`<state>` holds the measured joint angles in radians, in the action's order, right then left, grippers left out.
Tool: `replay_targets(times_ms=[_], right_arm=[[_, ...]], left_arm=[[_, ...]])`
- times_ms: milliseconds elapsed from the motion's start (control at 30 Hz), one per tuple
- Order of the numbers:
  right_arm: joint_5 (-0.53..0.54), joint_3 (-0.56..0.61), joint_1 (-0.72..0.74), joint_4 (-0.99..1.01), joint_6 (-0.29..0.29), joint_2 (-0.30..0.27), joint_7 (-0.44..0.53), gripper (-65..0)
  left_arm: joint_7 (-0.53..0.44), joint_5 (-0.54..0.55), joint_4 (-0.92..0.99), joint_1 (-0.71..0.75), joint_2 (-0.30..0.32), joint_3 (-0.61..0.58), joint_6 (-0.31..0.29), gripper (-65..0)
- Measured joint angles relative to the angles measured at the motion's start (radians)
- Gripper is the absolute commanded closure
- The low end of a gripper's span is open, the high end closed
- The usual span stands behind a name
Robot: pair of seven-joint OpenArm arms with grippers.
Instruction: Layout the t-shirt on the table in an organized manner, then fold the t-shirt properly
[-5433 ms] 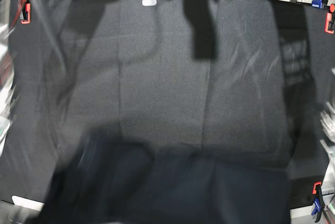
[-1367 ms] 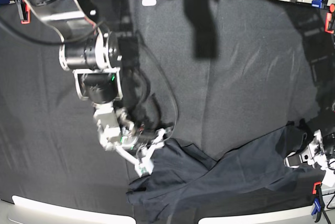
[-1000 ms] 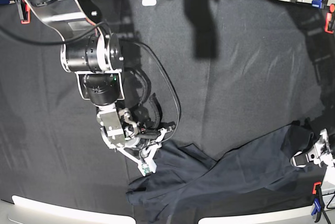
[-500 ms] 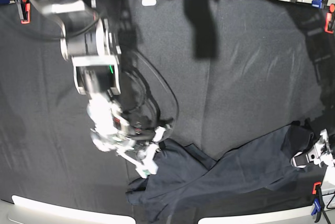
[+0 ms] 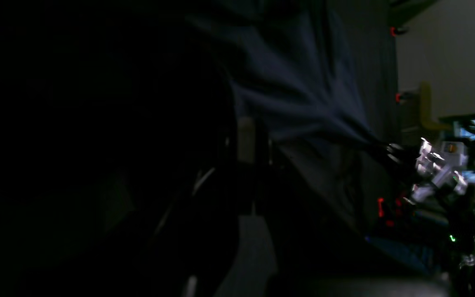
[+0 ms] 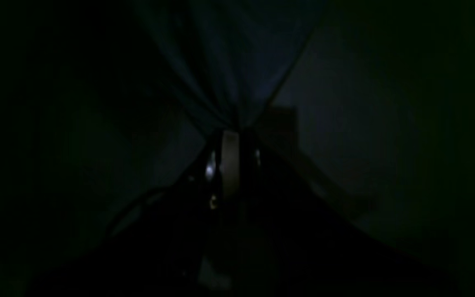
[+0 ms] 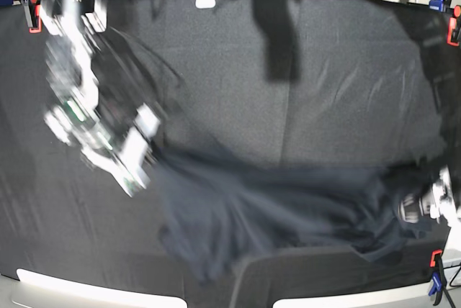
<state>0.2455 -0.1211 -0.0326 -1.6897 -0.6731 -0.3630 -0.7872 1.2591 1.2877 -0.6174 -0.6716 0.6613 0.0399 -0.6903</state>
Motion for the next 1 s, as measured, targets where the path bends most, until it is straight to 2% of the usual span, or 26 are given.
replay_targets(times_ms=[133,267,333,633,800,1000], right_arm=[[0.1,-0.176,-0.175,-0.124,-0.011,-0.044,-0.011,0.0],[0.192,-0.337,-0.307,-0.193,-0.018,-0.053,-0.052,0.0],[0.253,-0.391,-0.369,-0.203,-0.019,-0.051,-0.087,0.0],[0.471,-0.618,-0.599,-0.206,-0.021,-0.049,-0.144,0.0],[0.57,-0.683,-0.698,-0.208,-0.028,-0.047,-0.195,0.0],[0.566,-0.688,-0.741,-0.209,-0.027,-0.047,-0.211,0.0]], left_arm=[[0.031,0.034,0.002,0.094,0.04,-0.001,0.001,0.0],[0.093,0.175,0.002,0.174,0.097,-0.001,0.0,0.0],[0.14,0.172,0.001,0.208,0.125,-0.001,-0.001,0.0],[0.144,0.179,-0.002,0.316,0.18,-0.001,-0.002,0.0],[0.153,0.183,-0.009,0.365,0.222,-0.001,-0.002,0.0],[0.132,0.177,-0.01,0.419,0.272,-0.001,-0.002,0.0]])
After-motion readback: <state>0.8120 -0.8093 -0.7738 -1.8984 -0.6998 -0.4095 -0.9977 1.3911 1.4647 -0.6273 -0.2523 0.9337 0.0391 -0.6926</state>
